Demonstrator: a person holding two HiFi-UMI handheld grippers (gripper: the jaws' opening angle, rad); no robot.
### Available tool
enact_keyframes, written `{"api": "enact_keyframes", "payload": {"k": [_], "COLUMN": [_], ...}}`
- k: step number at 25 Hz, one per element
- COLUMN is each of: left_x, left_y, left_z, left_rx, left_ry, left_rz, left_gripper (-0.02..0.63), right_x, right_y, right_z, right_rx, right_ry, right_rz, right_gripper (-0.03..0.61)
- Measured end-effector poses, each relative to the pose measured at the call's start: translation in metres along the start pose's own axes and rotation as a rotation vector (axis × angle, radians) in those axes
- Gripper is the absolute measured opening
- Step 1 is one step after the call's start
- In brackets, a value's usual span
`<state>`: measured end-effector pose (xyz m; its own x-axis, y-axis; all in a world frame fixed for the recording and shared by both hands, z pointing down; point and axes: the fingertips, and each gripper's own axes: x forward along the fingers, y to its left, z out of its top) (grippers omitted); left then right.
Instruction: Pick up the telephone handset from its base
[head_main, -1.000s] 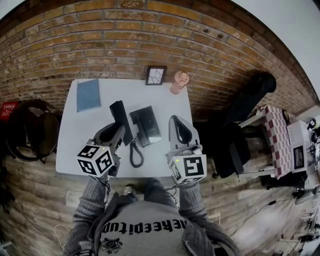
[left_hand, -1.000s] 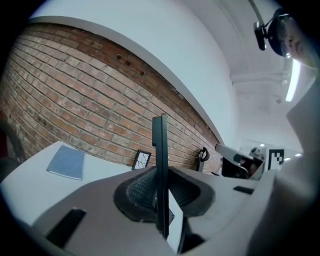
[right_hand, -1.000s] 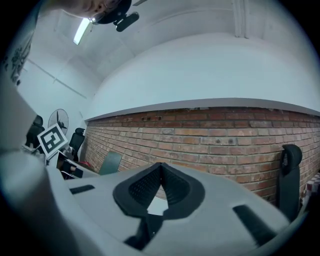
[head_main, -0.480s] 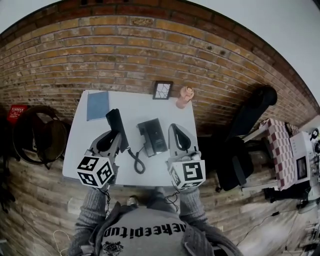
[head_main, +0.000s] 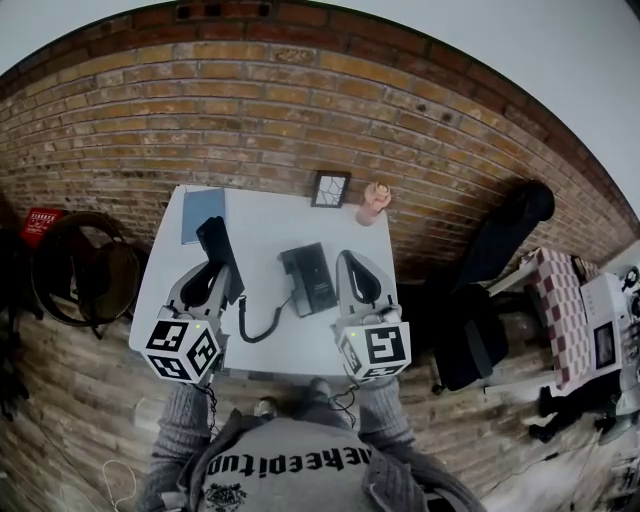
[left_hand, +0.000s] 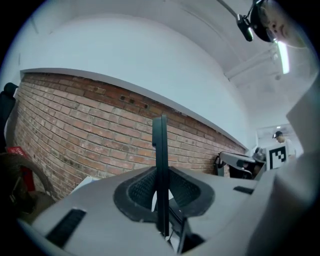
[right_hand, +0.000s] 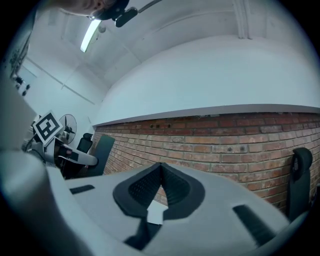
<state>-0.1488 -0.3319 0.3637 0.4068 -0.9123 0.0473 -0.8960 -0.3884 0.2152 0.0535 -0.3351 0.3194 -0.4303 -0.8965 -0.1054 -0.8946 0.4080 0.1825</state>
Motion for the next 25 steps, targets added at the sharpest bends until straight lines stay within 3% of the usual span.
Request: {"api": "enact_keyframes", "payload": {"k": [14, 25], "left_x": [-0.039, -0.056], "left_y": [0.007, 0.013], "left_z": [0.029, 0.042], "left_rx": [0.067, 0.096], "left_ry": [-0.069, -0.104], "left_rz": [0.096, 0.142], "left_gripper": [0.067, 0.067], "right_x": [-0.013, -0.023], "right_y": [0.009, 0.014], "right_z": [0.017, 0.014], "right_rx": [0.0, -0.007], "right_ry": [-0.034, -0.002], "right_rz": [0.023, 0.016], "right_gripper": [0.005, 0.005]}}
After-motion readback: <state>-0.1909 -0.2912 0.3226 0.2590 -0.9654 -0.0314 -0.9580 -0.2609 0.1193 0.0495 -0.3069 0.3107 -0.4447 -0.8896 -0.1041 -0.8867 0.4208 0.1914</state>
